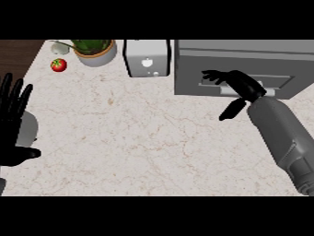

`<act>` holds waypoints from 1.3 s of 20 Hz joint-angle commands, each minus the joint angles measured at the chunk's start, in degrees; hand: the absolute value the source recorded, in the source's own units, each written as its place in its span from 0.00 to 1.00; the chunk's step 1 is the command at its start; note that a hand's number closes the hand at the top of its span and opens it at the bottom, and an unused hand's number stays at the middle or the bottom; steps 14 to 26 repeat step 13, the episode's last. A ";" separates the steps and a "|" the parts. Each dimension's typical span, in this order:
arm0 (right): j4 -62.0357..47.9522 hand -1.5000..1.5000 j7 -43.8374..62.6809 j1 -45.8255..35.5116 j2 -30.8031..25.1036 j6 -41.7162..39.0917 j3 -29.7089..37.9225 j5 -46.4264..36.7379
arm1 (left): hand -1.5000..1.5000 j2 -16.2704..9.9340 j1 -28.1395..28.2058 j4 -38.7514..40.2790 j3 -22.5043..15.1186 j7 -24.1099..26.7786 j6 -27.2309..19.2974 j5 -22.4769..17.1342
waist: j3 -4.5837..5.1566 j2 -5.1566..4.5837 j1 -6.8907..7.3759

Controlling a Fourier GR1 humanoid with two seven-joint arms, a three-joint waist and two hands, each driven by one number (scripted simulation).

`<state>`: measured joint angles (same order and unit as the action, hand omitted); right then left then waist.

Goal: Pick up the cup, place it into the drawer and close the drawer

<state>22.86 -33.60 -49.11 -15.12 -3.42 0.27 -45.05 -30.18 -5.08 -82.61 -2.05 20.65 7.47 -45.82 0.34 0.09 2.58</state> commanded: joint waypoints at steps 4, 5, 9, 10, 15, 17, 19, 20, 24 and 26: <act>-9.83 0.00 -0.85 -4.93 -4.71 0.26 2.84 -0.21 | 0.00 -0.74 -2.68 1.08 1.14 -1.44 0.38 0.27 | -0.53 -1.91 1.50; -10.13 0.00 2.12 -8.35 -4.15 -0.98 3.28 0.06 | 0.00 1.94 -0.17 -0.90 -1.65 -0.15 -0.67 2.11 | -0.52 -1.81 2.22; -11.26 0.00 0.33 -7.81 -5.40 -0.18 3.49 -0.08 | 0.00 0.54 -3.05 1.58 0.42 -0.65 0.77 1.11 | -0.51 -2.11 2.14; -11.53 0.00 0.10 -8.04 -5.20 -0.21 3.64 0.06 | 0.00 1.72 -1.95 2.06 -0.86 1.42 1.67 2.59 | -0.51 -2.42 2.68; -12.10 0.00 0.66 -9.06 -5.54 -0.65 4.50 0.75 | 0.00 -0.22 -3.52 2.86 0.84 -0.45 1.82 1.59 | -0.53 -2.45 2.75; -12.10 0.00 0.66 -9.06 -5.54 -0.65 4.50 0.75 | 0.00 -0.22 -3.52 2.86 0.84 -0.45 1.82 1.59 | -0.53 -2.45 2.75; -12.10 0.00 0.66 -9.06 -5.54 -0.65 4.50 0.75 | 0.00 -0.22 -3.52 2.86 0.84 -0.45 1.82 1.59 | -0.53 -2.45 2.75; -12.10 0.00 0.66 -9.06 -5.54 -0.65 4.50 0.75 | 0.00 -0.22 -3.52 2.86 0.84 -0.45 1.82 1.59 | -0.53 -2.45 2.75; -12.10 0.00 0.66 -9.06 -5.54 -0.65 4.50 0.75 | 0.00 -0.22 -3.52 2.86 0.84 -0.45 1.82 1.59 | -0.53 -2.45 2.75; -12.10 0.00 0.66 -9.06 -5.54 -0.65 4.50 0.75 | 0.00 -0.22 -3.52 2.86 0.84 -0.45 1.82 1.59 | -0.53 -2.45 2.75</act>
